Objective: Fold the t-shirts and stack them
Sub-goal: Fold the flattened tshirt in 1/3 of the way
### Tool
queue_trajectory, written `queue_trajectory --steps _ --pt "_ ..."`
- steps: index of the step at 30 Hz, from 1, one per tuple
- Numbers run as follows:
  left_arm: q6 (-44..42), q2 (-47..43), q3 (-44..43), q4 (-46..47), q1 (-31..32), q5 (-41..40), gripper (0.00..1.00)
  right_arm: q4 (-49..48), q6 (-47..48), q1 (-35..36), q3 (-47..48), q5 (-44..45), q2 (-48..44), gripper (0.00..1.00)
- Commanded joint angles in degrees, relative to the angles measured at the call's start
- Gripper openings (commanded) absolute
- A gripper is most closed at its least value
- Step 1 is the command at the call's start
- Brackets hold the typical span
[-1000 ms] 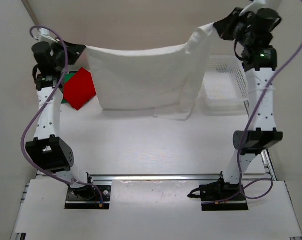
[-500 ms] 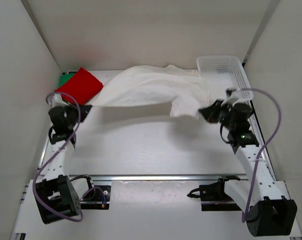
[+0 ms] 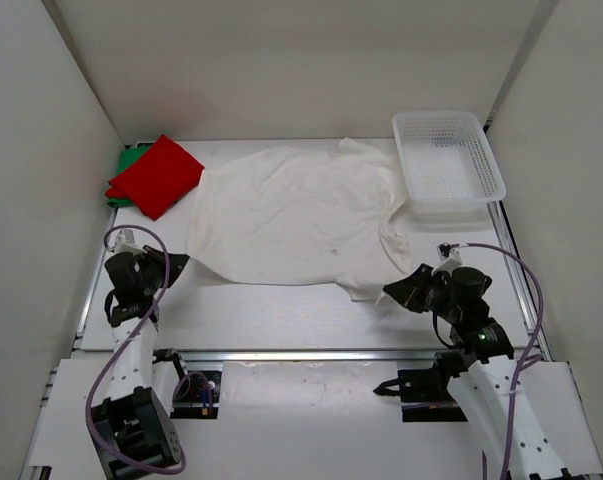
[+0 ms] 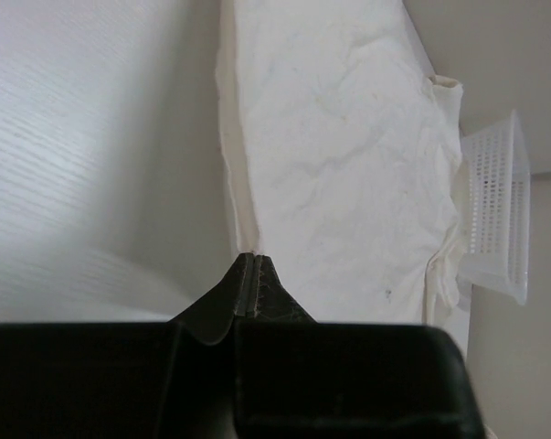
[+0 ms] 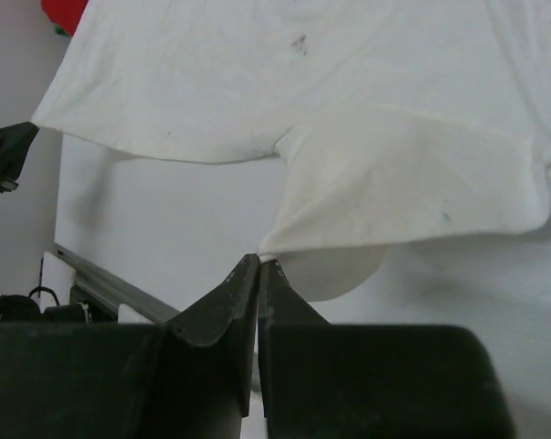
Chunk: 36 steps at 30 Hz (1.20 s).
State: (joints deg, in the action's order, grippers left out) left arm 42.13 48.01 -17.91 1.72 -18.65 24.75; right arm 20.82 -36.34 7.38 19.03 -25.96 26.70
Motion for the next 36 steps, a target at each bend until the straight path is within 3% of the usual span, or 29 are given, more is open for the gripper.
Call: queue_trajectory --steps 1,6,9,13,15,17,18,20,25,36 --pt "-4.50 -3.18 -1.85 -8.37 -2.26 2.66 0.00 9.40 -3.73 4.29 2.85 1.77 -6.19 0.00" --pt "-8.91 -6.43 -6.87 -16.91 2.48 -2.16 0.00 23.37 -5.67 11.58 8.39 14.15 -13.87 0.00" --pt "-7.33 -4.17 -5.73 -13.59 1.87 0.29 0.00 18.76 -8.22 21.50 7.26 20.39 -9.67 0.00" --pt "-1.10 2.24 -5.73 -4.99 -0.24 3.29 0.00 9.43 -4.46 27.25 12.08 31.21 3.66 0.00" --pt "1.11 5.84 -8.35 -2.95 0.28 2.67 0.00 5.92 1.41 22.10 16.81 26.78 13.07 0.00" --pt "3.65 8.67 -10.03 0.37 1.25 0.93 0.00 -2.93 2.76 6.42 16.84 10.05 18.01 0.00" --pt "4.62 10.07 -10.82 1.70 2.12 -0.39 0.00 -4.98 2.85 -1.23 16.75 5.87 21.17 0.01" --pt "5.07 12.97 -11.79 3.28 3.01 -1.98 0.00 -10.17 2.06 -5.34 17.53 0.64 26.44 0.00" --pt "8.14 24.48 -15.30 7.94 1.95 -1.99 0.00 -12.72 3.82 -5.53 26.31 4.23 40.60 0.00" --pt "9.46 38.81 -24.44 9.19 3.36 -6.29 0.00 -14.67 6.98 -5.53 46.17 5.12 63.81 0.00"
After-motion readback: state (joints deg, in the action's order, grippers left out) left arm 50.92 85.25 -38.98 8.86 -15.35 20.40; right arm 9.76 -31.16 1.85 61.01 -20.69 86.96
